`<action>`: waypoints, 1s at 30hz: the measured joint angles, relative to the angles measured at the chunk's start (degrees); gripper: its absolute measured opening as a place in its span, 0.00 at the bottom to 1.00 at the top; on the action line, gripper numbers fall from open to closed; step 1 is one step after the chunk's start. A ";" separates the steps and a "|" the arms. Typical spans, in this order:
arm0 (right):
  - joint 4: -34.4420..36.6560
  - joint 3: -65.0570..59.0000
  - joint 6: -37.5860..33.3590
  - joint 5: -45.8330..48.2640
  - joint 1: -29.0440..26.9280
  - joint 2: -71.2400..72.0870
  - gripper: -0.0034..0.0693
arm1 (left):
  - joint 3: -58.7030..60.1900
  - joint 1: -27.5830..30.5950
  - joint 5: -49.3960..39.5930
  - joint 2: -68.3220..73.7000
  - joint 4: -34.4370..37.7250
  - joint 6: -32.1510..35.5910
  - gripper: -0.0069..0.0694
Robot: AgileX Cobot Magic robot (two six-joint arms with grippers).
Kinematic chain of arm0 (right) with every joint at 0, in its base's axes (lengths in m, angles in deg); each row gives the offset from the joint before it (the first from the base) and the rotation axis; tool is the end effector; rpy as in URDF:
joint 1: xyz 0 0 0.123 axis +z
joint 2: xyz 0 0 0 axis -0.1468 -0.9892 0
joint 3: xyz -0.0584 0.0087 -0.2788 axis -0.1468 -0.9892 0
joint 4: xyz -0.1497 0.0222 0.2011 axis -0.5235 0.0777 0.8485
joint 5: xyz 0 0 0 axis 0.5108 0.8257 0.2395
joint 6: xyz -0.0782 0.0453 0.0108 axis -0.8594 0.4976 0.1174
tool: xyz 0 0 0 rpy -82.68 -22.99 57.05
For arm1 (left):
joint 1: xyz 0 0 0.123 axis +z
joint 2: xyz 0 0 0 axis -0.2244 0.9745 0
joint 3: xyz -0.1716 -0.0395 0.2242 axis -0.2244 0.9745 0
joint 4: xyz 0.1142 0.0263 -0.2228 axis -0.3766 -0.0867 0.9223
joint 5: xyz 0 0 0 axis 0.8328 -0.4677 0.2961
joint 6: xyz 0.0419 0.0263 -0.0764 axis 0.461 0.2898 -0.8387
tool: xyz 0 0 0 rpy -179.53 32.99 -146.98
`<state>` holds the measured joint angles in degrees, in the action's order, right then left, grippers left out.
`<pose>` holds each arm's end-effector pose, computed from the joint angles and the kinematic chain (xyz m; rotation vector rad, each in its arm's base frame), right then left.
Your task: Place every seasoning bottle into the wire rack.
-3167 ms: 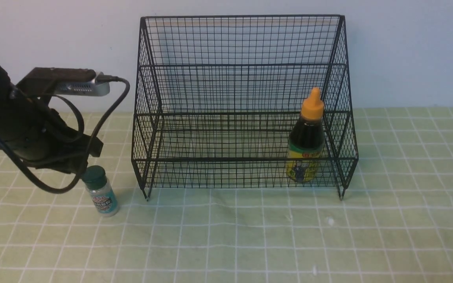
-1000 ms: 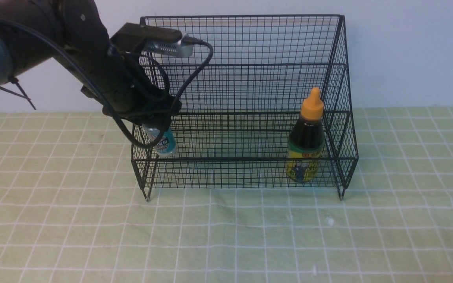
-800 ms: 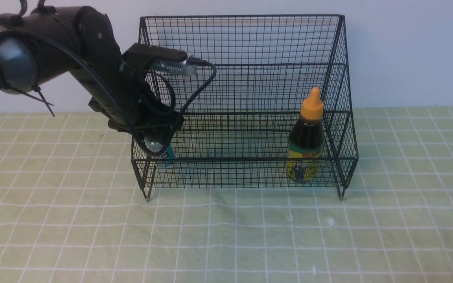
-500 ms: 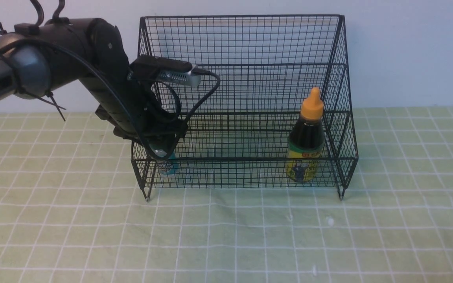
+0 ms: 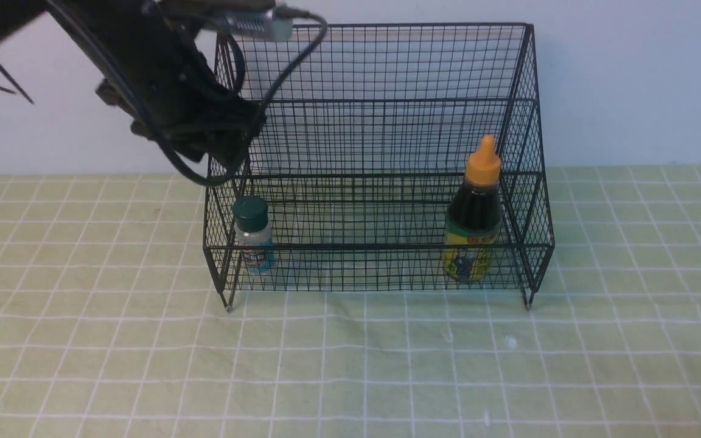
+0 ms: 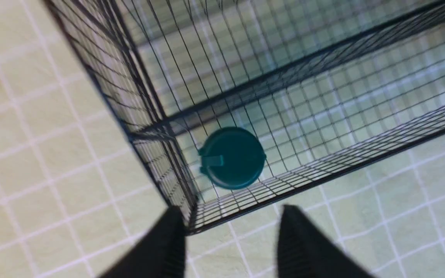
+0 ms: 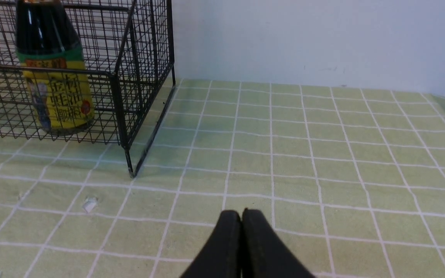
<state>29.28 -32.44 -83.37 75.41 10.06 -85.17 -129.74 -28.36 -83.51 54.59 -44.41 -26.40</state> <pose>0.0525 0.0029 0.1724 -0.0430 1.8685 0.0293 0.3531 -0.1058 0.3725 0.4755 2.6161 -0.1879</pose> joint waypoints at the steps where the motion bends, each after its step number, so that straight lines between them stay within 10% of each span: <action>1: 0.00 0.00 0.00 0.00 0.00 0.00 0.03 | -0.24 0.00 -0.29 -1.07 -0.10 0.00 0.29; 6: 0.00 0.00 0.00 0.00 0.00 0.00 0.03 | -0.09 0.00 -1.27 -10.87 1.45 -0.58 0.09; 30: 0.00 0.00 0.05 0.00 0.00 0.00 0.03 | 21.01 0.00 0.88 -49.52 4.01 -1.10 0.08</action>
<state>29.28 -32.44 -83.33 75.41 10.06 -85.17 -108.73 -28.36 -82.63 5.06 -40.40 -27.50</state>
